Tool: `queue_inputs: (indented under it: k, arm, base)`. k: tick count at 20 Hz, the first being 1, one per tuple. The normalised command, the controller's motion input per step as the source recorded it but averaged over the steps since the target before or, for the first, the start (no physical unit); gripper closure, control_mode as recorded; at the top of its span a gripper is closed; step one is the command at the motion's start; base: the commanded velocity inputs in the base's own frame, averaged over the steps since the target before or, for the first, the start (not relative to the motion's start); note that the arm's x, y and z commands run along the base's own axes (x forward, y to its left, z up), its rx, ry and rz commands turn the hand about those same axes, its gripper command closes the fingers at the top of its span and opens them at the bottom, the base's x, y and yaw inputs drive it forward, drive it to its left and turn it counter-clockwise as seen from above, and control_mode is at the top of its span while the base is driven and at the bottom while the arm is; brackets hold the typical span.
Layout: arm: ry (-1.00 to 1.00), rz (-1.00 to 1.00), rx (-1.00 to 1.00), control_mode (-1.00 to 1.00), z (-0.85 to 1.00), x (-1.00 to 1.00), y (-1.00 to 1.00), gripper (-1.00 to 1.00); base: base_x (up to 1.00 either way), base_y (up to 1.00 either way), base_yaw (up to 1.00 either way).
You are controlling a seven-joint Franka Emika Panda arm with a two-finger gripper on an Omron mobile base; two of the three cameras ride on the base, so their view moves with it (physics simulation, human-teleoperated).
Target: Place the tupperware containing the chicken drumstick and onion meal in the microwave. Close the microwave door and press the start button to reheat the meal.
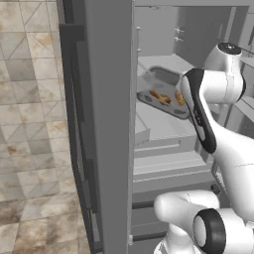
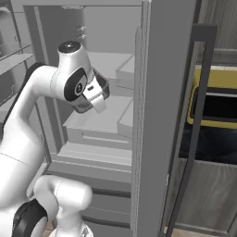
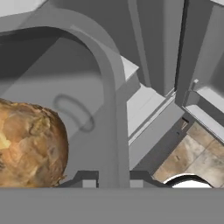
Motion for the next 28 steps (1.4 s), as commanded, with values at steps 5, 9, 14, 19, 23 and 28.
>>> queue_inputs:
  k: [5,9,14,19,23,28]
  arm:
    - [0.08,-0.06,0.00,-1.00,-0.17,-0.27,-0.03,1.00]
    - [0.00,0.00,0.00,-1.00,-0.06,0.00,0.00,1.00]
    - [0.00,0.00,0.00,-1.00,-0.02,-0.01,0.00,1.00]
    - [0.04,-0.05,0.00,-1.00,-0.06,-0.38,0.00,1.00]
    - [0.00,-0.07,0.00,-1.00,-0.01,-0.69,0.00,1.00]
    - [0.00,-0.07,0.00,-1.00,0.00,-0.85,0.00,1.00]
  base:
    - [0.00,0.00,0.00]
    - [0.00,0.00,0.00]
    - [0.00,0.00,0.00]
    - [0.00,0.00,0.00]
    - [0.00,0.00,0.00]
    - [0.00,0.00,0.00]
